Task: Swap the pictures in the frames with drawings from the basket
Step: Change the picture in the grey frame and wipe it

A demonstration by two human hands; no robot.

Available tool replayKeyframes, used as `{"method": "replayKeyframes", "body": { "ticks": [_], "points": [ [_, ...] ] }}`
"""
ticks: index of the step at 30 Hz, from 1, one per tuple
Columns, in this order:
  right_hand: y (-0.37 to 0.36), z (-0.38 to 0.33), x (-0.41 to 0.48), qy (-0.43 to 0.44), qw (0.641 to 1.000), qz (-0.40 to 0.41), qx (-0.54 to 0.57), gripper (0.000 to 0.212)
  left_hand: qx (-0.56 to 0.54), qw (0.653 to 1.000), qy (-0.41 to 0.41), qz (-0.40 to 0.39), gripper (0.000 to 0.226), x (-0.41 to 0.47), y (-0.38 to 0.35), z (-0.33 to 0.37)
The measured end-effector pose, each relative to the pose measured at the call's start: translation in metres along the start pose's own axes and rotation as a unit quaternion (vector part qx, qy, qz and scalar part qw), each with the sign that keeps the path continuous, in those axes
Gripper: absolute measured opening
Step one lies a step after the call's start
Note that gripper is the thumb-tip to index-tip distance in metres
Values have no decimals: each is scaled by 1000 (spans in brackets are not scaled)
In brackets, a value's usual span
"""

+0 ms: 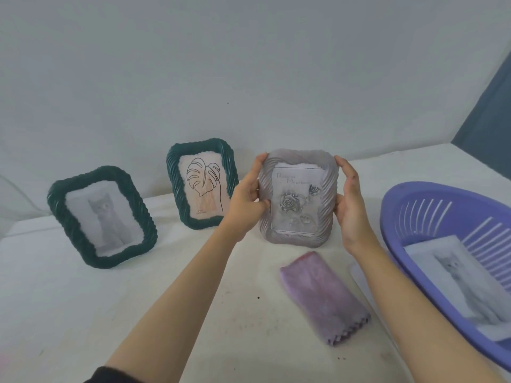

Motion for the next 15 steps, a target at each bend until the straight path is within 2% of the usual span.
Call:
{"method": "replayKeyframes", "body": {
  "ticks": [7,11,15],
  "points": [
    [2,2,-4,0,1000,8,8,39,6,1000,-8,-12,97,-8,-4,-3],
    [-3,0,-8,8,1000,-15,20,51,38,999,-11,2,97,-12,-5,-3],
    [-1,-5,-16,-2,999,-2,-53,59,75,997,13,27,88,-21,-4,-5]
  ]
}}
Point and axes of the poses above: each hand's wrist, its own x-axis towards the middle knuckle, its own y-axis out of the back of the hand, z = x × y, the point moved 6 cm from there along x, towards the middle knuckle, and after that the axes turned 1 degree about y, right-handed, at the moved point
